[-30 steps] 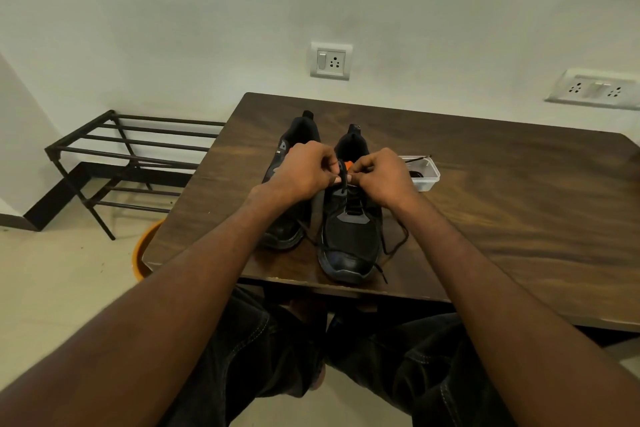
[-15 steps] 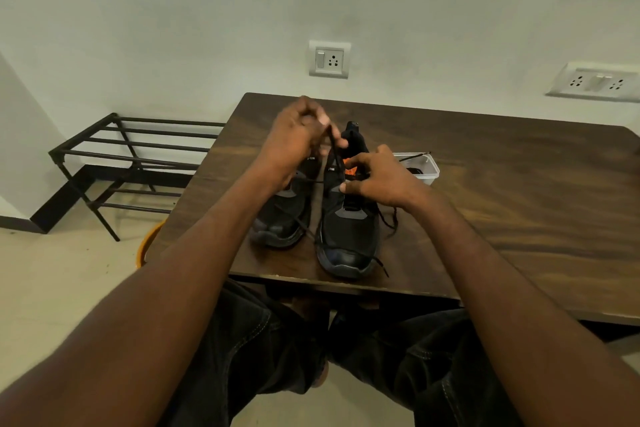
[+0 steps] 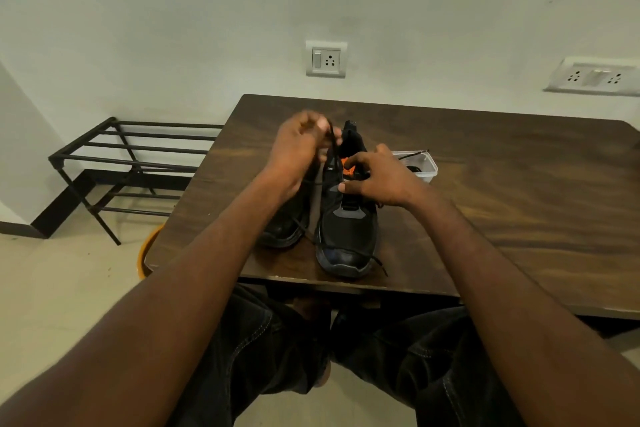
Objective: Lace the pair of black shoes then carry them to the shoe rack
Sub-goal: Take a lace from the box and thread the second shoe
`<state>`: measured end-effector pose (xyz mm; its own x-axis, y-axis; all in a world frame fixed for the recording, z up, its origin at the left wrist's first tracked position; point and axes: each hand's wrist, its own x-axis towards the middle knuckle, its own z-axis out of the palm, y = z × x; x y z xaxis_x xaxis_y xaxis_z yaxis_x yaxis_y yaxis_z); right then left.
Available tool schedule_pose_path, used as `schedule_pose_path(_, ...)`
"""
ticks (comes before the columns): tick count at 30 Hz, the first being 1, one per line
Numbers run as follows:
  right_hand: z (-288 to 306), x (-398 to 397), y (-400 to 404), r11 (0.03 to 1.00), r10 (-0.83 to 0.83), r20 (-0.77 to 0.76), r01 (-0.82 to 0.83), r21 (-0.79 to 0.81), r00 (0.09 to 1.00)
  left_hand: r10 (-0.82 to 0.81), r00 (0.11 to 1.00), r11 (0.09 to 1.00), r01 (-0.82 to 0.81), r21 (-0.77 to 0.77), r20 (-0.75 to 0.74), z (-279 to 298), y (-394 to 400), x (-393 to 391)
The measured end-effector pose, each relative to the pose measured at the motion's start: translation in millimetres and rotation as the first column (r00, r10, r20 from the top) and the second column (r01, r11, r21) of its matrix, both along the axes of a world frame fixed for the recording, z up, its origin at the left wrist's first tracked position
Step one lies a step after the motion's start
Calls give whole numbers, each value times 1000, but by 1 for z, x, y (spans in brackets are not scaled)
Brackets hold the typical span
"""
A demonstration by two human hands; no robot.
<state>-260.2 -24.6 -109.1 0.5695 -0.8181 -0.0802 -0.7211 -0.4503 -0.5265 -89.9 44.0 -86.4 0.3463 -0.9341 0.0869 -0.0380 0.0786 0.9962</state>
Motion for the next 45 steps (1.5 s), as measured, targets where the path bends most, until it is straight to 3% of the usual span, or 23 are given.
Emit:
schedule_pose_path(1, 0, -1, 0, 1000, 1, 4, -1, 5, 1000, -25, 956, 997, 2, -79, -293, 7, -1, 0)
schedule_pose_path(2, -1, 0, 0, 1000, 5, 4, -5, 10, 1000, -29, 903, 992, -26, -122, -429, 10, -1, 3)
schedule_pose_path(3, 0, -1, 0, 1000, 5, 3, -5, 14, 1000, -11, 911, 992, -42, -119, -412, 12, -3, 6)
schedule_pose_path(4, -1, -1, 0, 1000, 3, 3, -3, 18, 1000, 37, 971, 996, -54, -66, -236, 12, -3, 8)
schedule_pose_path(5, 1, -1, 0, 1000, 2, 7, -2, 17, 1000, 70, 996, 998, -70, 8, 51, 8, -4, 10)
schedule_pose_path(6, 0, -1, 0, 1000, 2, 9, -2, 15, 1000, 63, 941, 993, -92, 70, 333, 0, -3, 12)
schedule_pose_path(7, 1, -1, 0, 1000, 3, 10, -3, 10, 1000, 15, 853, 988, -93, 124, 522, -8, -3, 14)
schedule_pose_path(9, 1, 1, 0, 1000, 5, 12, -5, 1, 1000, -127, 740, 974, -34, 225, 661, -22, -2, 14)
schedule_pose_path(11, 1, 1, 0, 1000, 6, 12, -6, -1, 1000, -169, 686, 968, -20, 251, 707, -27, -2, 12)
schedule_pose_path(13, 0, 0, 0, 1000, 5, 14, -5, 6, 1000, -78, 777, 987, -30, 160, 625, -21, -6, 9)
schedule_pose_path(14, 0, -1, 0, 1000, 3, 16, -4, 9, 1000, 11, 879, 996, -54, 76, 477, -14, -7, 7)
schedule_pose_path(15, 0, -2, 0, 1000, 2, 20, -2, 11, 1000, 85, 968, 996, -85, -9, 238, -4, -7, 6)
schedule_pose_path(16, 0, -2, -1, 1000, -1, 24, 0, 12, 1000, 108, 994, 992, -109, -64, -19, 4, -6, 7)
schedule_pose_path(17, -1, -2, -1, 1000, -4, 25, 4, 13, 1000, 106, 978, 988, -123, -88, -179, 9, -6, 8)
schedule_pose_path(18, -1, -1, -2, 1000, -8, 27, 7, 16, 1000, 110, 975, 988, -128, -82, -194, 12, -5, 10)
schedule_pose_path(19, -2, -1, -2, 1000, -12, 28, 11, 24, 1000, 125, 990, 990, -128, -51, -60, 11, -4, 10)
schedule_pose_path(20, -3, 0, -3, 999, -12, 35, 11, 32, 999, 129, 977, 992, -128, -16, 169, 6, -4, 11)
schedule_pose_path(22, -2, 1, -4, 999, -6, 40, 5, 33, 999, 37, 818, 993, -93, 68, 574, -9, -2, 13)
schedule_pose_path(24, -1, 0, -4, 1000, -4, 31, 4, 11, 1000, -107, 681, 982, -43, 185, 724, -21, -3, 14)
schedule_pose_path(26, -2, -1, -4, 1000, -11, 24, 11, 1, 1000, -152, 626, 973, -40, 226, 765, -25, -4, 14)
schedule_pose_path(36, -2, -1, -6, 1000, 2, 53, -1, -19, 999, -153, 650, 967, -55, 247, 745, -23, -6, 7)
schedule_pose_path(40, 2, 4, 8, 971, 49, 55, -34, -238, 997, -178, 614, 972, -12, 235, 769, -19, -5, 17)
schedule_pose_path(45, 2, 19, 31, 927, 103, -238, -180, -330, 966, -188, 570, 973, 0, 229, 800, -15, -2, 23)
